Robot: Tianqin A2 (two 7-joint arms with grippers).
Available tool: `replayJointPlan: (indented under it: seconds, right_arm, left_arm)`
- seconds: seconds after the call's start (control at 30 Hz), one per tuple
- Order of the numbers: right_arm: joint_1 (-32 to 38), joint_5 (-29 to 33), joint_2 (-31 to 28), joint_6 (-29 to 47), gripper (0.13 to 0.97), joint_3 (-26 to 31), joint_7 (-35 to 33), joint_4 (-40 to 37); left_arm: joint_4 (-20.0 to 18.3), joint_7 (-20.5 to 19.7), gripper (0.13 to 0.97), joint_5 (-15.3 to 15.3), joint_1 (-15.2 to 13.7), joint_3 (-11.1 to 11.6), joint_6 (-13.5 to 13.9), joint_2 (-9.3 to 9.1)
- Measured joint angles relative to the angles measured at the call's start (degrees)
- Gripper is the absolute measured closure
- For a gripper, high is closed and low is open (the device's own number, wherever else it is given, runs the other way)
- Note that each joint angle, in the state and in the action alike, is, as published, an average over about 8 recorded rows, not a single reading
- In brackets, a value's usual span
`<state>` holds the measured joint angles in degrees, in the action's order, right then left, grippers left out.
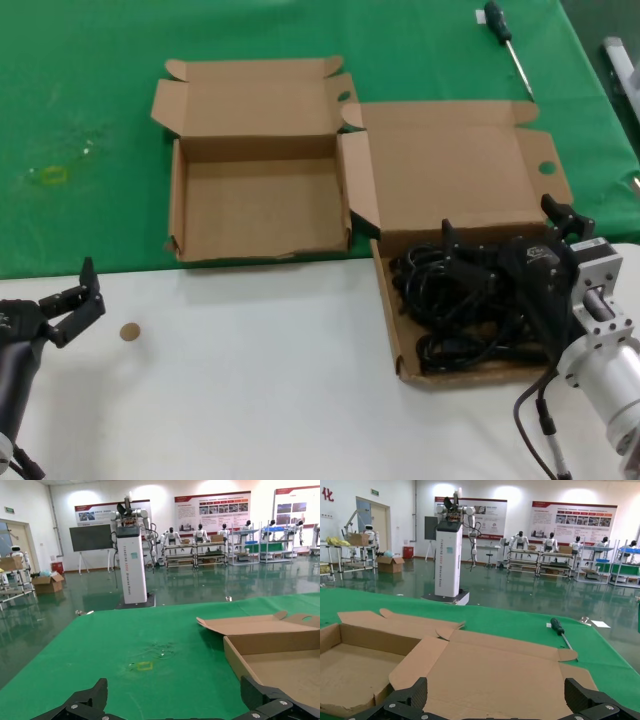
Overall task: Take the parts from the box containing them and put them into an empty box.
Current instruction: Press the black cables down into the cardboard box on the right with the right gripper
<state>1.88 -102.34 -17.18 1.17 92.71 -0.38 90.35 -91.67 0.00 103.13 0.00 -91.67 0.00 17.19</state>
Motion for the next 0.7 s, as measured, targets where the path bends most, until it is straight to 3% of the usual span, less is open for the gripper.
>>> replayJointPlan:
  seconds: [0.23,0.4,0.5,0.63,0.7]
  right_arm:
    - [-0.1,-0.5,-1.1,-0.6,0.129,1.0,0.5,0.2]
    - [-0.2,-0.5,-2.4,-0.2,0.129,1.3,0.7,0.6]
    - [0.1,-0.7,-4.3,0.5,0.129,1.5,1.1,0.7]
    - [0.8,-0.9,-7.6,3.2,0.129,1.1,1.1,0.4]
    - [1.3,-1.2,-9.4,5.3,0.129,0.5,0.8,0.0]
  left_arm:
    - [0.0,0.0,0.188,0.0,0.0,0.0,0.0,0.0]
    - [0.0,0.0,0.268,0.0,0.0,0.0,0.0,0.0]
    - [0.0,0.0,0.315,0.0,0.0,0.0,0.0,0.0]
    - [0.0,0.0,0.315,0.0,0.0,0.0,0.0,0.0]
    - [0.0,0.0,0.365,0.0,0.0,0.0,0.0,0.0]
